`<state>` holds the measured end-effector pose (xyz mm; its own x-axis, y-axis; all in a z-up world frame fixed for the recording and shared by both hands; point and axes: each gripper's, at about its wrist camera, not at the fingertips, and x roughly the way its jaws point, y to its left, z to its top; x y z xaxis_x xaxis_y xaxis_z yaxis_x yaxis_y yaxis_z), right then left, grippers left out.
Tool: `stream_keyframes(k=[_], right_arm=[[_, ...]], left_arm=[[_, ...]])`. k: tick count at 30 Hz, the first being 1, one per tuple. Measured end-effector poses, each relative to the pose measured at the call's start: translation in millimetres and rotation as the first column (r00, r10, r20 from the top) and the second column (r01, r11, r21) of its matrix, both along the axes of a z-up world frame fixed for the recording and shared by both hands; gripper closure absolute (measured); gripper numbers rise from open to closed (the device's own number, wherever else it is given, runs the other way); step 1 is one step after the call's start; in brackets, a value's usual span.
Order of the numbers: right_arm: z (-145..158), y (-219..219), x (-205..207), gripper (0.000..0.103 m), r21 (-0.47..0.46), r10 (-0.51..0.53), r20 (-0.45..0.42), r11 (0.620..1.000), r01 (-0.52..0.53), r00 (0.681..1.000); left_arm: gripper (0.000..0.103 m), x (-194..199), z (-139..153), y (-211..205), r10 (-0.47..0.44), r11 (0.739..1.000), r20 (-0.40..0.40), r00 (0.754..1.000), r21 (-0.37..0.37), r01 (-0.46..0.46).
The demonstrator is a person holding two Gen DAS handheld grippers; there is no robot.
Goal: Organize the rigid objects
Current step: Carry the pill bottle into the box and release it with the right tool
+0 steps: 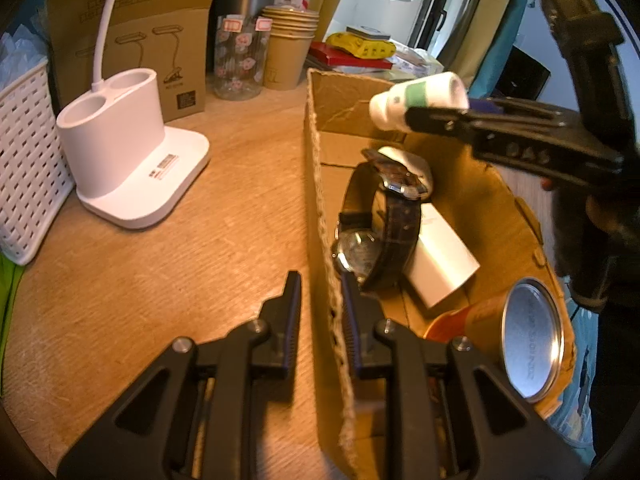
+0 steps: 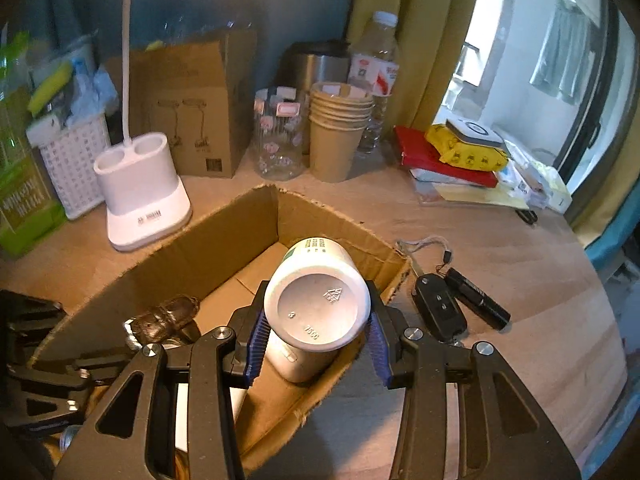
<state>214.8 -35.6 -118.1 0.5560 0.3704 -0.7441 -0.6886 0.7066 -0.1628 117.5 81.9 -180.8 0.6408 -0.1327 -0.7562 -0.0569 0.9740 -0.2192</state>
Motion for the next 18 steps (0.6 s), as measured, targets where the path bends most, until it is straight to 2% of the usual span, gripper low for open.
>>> stream_keyframes(k=[8, 18], right_arm=[[-16, 9, 7, 0.058, -0.061, 0.006, 0.007, 0.998, -0.005, 1.0], [-16, 9, 15, 0.054, -0.089, -0.016, 0.028, 0.996, 0.018, 0.999]], left_arm=[[0.082, 0, 0, 0, 0.0, 1.0, 0.0, 1.0, 0.0, 0.0], [0.082, 0, 0, 0, 0.0, 1.0, 0.0, 1.0, 0.0, 0.0]])
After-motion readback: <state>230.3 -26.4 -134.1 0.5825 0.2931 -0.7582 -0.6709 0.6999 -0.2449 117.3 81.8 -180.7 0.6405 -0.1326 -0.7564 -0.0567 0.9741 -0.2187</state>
